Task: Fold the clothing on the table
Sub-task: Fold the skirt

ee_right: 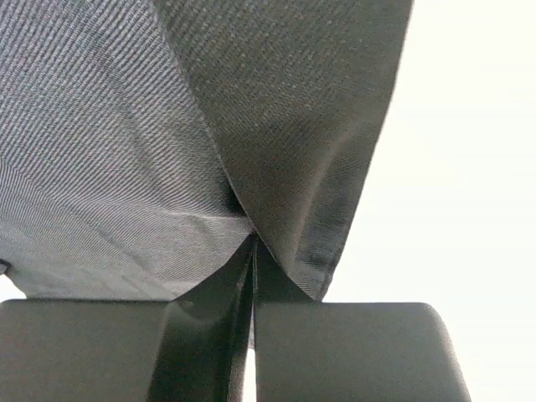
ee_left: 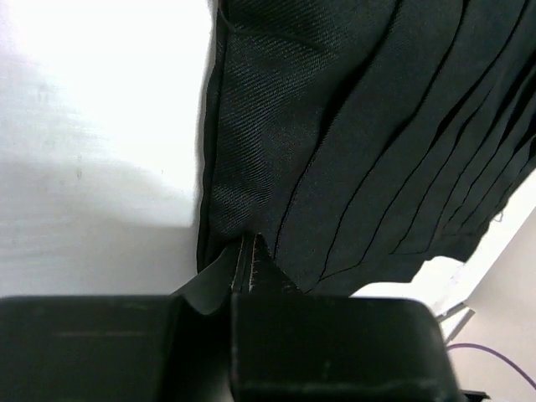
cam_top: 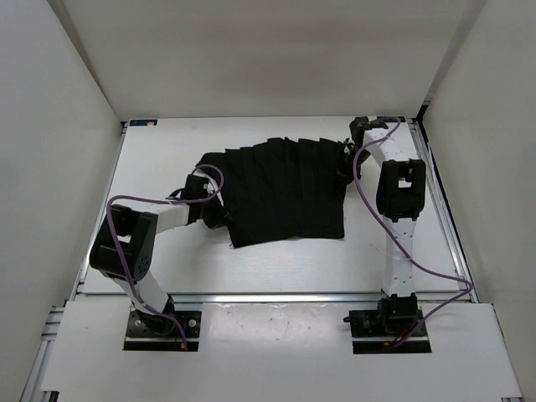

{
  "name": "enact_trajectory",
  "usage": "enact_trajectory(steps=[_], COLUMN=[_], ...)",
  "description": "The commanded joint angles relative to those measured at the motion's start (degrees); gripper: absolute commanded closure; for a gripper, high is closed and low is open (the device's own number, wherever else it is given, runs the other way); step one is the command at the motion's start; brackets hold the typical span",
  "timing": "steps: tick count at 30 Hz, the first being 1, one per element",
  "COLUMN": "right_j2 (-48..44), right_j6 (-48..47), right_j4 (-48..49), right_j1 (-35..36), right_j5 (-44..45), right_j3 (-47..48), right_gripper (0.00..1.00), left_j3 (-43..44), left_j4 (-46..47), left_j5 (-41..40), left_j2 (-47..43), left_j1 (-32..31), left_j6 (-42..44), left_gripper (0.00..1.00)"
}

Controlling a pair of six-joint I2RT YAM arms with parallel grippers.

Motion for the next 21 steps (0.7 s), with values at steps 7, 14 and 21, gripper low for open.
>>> enact_trajectory(steps=[7,14,21], right_j2=[-21.36,-33.78,-39.24], right_j6=[-4.43,-5.66,-4.87], right_j4=[9.06,11.44,18.11], right_j1=[1.11,-4.25,-6.11], right_j5=[1.9,-3.73,-8.04], right_j3=[-15.44,-35.56,-51.32], right_gripper=[0.69,0.54,0.33], left_j3=[8.08,1.69,-8.86], left_j4=[2.32,-7.26,-9.92], left_j5=[6.69,1.34,-1.31], left_j2=[-2.73,-13.98,-22.95], left_j1=[1.95,2.22,2.12], left_j6=[2.52,4.11,3.41], left_gripper=[0.54,0.47,0.44])
